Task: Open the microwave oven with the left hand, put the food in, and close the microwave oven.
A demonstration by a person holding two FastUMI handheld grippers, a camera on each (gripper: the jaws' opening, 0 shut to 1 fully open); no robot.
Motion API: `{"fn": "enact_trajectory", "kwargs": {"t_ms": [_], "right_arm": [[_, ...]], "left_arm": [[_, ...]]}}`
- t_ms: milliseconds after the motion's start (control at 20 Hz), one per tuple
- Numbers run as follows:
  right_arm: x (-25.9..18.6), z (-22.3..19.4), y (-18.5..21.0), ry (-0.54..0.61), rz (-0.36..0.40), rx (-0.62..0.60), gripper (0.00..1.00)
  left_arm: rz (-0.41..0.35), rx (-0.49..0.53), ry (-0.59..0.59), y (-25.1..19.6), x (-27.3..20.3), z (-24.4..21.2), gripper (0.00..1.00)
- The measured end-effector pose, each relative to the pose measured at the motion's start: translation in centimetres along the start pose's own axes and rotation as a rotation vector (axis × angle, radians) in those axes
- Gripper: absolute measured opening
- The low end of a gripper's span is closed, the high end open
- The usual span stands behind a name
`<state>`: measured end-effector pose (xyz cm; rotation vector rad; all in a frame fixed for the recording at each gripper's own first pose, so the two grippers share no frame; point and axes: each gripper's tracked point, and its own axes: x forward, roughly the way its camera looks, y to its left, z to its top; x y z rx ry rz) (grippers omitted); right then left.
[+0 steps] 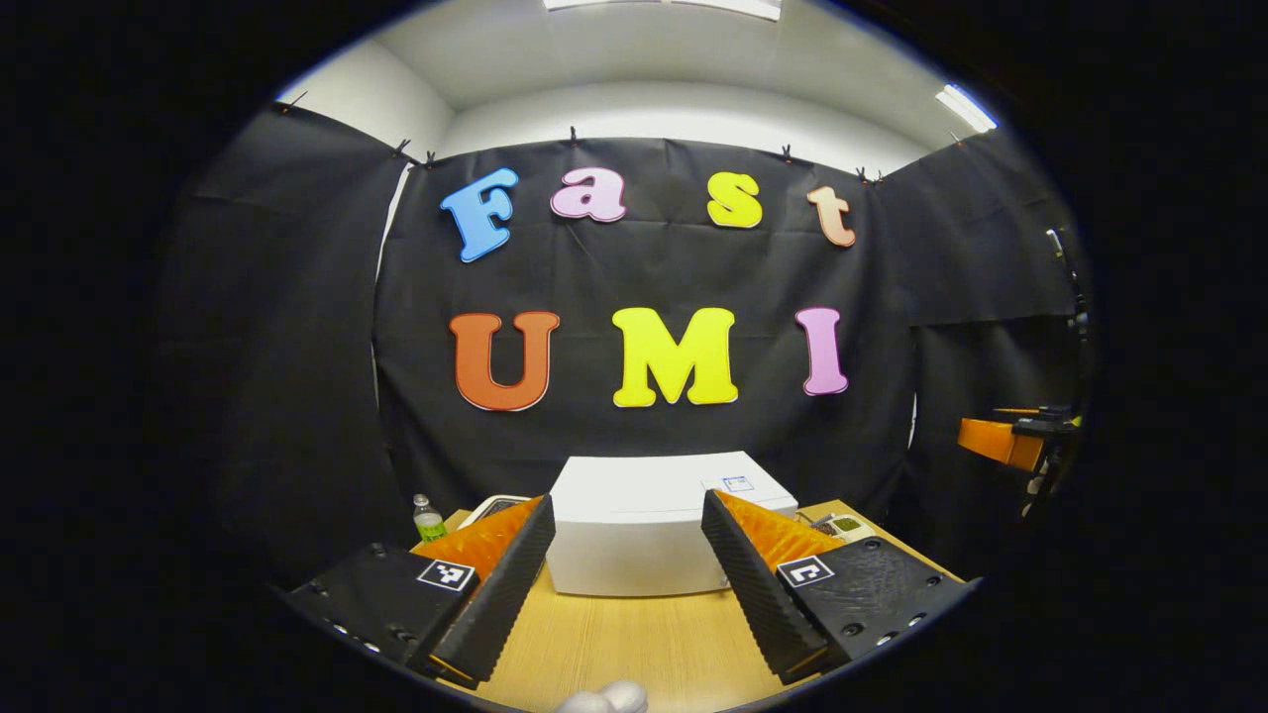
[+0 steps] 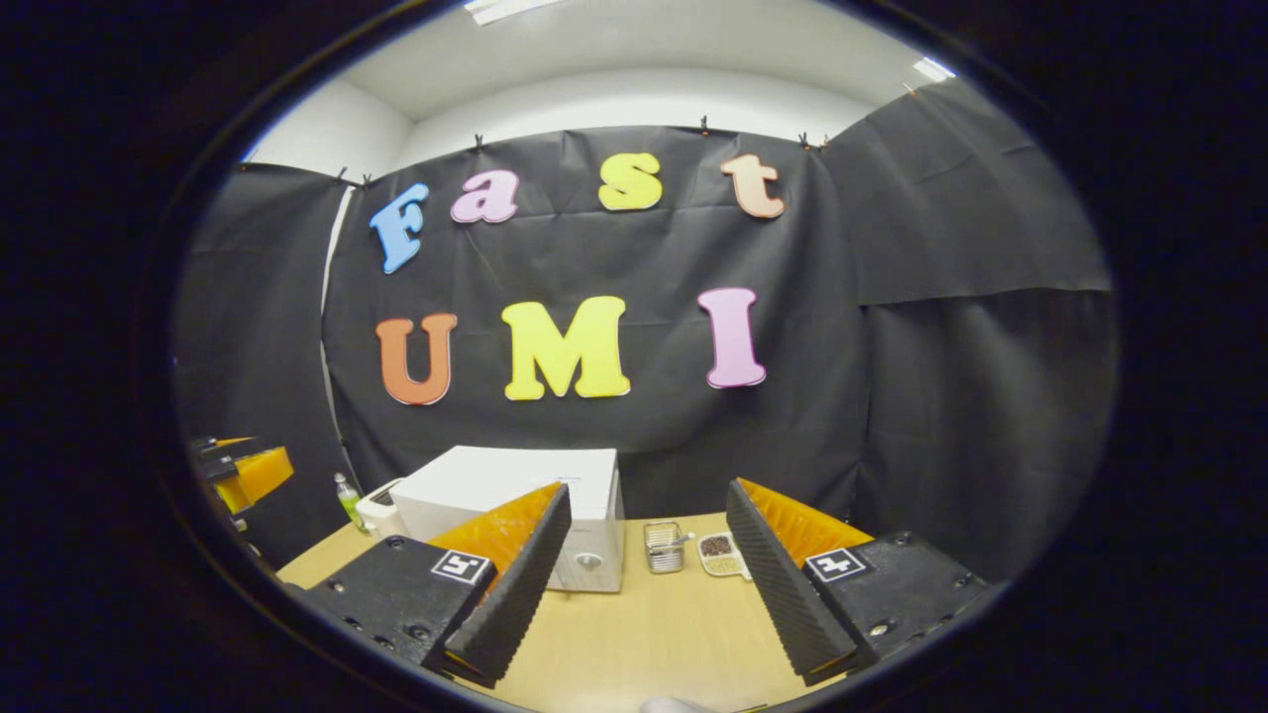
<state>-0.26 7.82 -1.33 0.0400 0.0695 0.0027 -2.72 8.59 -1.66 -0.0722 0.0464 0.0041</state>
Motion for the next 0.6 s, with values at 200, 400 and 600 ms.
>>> {"fn": "enact_trajectory", "kwargs": {"t_ms": [200, 400, 600], "right_arm": [[-0.8, 0.7, 0.9, -0.021, 0.014, -0.031, 0.92], [-1.3, 1.0, 1.4, -0.027, 0.023, -0.037, 0.91], [-1.7, 1.7, 1.4, -0.041, 0.024, -0.037, 0.92]], "left_arm": [[0.007, 0.026, -0.030, 0.3, -0.5, 1.0, 0.95], [-0.008, 0.021, -0.057, -0.3, -0.9, 2.0, 0.95], [-0.011, 0.025, -0.072, -0.2, -1.3, 2.8, 0.95]]}}
